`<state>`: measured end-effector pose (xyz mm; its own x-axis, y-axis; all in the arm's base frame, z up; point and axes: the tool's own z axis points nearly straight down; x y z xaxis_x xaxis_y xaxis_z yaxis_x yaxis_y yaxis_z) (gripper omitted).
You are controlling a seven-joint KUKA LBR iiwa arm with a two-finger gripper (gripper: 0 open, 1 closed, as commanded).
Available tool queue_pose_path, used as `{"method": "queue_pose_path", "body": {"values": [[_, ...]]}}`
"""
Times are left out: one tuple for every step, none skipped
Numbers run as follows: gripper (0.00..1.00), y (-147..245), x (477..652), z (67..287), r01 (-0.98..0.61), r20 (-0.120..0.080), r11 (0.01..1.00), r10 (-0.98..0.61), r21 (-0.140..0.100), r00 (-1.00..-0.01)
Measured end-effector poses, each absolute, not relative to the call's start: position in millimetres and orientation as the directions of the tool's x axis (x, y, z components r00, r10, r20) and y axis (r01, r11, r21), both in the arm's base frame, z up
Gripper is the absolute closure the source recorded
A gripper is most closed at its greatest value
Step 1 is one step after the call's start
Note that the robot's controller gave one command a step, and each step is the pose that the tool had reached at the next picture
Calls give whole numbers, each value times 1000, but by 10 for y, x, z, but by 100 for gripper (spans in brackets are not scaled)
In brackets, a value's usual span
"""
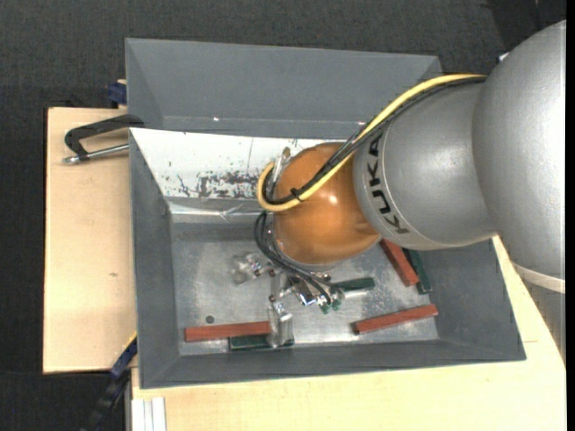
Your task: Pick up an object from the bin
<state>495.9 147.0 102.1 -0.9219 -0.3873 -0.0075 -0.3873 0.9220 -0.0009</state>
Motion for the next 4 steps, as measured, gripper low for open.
{"method": "queue_pose_path", "body": {"values": [[100, 1491, 4920, 741, -191, 2, 982, -191, 0, -982], [100, 1490, 4920, 740, -190, 2, 982, -190, 0, -982], [100, 1488, 4908, 781, -190, 2, 982, -190, 0, -982], [100, 1489, 4897, 971, -190, 3, 982, -190, 1, -982]]}}
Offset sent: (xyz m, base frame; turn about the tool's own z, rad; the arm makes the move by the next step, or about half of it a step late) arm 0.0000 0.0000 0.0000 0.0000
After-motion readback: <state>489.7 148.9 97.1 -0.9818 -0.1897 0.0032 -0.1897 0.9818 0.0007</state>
